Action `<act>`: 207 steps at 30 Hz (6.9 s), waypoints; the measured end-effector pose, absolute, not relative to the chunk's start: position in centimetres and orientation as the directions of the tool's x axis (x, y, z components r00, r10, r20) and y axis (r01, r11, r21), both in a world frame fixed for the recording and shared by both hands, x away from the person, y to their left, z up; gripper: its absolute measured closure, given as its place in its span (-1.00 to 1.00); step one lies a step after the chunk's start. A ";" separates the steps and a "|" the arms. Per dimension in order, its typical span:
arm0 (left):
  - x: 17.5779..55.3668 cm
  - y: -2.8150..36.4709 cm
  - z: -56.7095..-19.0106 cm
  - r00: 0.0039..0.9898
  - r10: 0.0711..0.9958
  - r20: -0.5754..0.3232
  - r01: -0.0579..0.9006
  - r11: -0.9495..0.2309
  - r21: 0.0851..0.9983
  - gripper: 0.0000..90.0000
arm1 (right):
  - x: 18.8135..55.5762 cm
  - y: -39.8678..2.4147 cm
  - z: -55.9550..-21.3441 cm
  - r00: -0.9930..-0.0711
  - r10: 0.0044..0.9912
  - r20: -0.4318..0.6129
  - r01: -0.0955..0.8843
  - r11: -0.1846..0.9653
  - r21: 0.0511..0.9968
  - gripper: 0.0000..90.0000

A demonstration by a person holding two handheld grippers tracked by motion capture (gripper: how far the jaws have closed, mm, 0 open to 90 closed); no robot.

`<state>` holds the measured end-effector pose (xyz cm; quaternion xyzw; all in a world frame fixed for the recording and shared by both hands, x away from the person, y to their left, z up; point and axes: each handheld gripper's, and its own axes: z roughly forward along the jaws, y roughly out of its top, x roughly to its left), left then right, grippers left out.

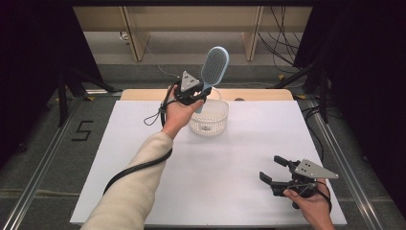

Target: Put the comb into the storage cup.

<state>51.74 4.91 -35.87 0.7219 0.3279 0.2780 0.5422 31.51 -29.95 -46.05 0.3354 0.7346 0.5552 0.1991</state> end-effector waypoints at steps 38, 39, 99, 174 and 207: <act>52.6 4.9 -37.2 0.651 0.756 0.063 0.157 -0.215 0.964 0.55 | 31.5 -29.9 -46.1 -0.698 0.711 0.079 0.269 0.158 0.950 -0.65; 52.6 4.9 -37.3 0.652 0.755 0.065 0.156 -0.217 0.964 0.55 | 31.5 -29.9 -46.1 -0.698 0.712 0.080 0.270 0.158 0.950 -0.65; 53.6 5.1 -39.4 0.670 0.738 0.079 0.151 -0.239 0.959 0.55 | 31.5 -29.9 -46.1 -0.699 0.710 0.082 0.272 0.159 0.949 -0.65; 54.2 4.6 -42.1 0.674 0.731 0.105 0.164 -0.286 0.944 0.55 | 31.5 -29.8 -46.2 -0.703 0.706 0.085 0.282 0.166 0.945 -0.65; 54.5 4.7 -42.8 0.681 0.724 0.110 0.192 -0.322 0.927 0.54 | 31.6 -29.8 -46.2 -0.703 0.707 0.082 0.279 0.167 0.946 -0.65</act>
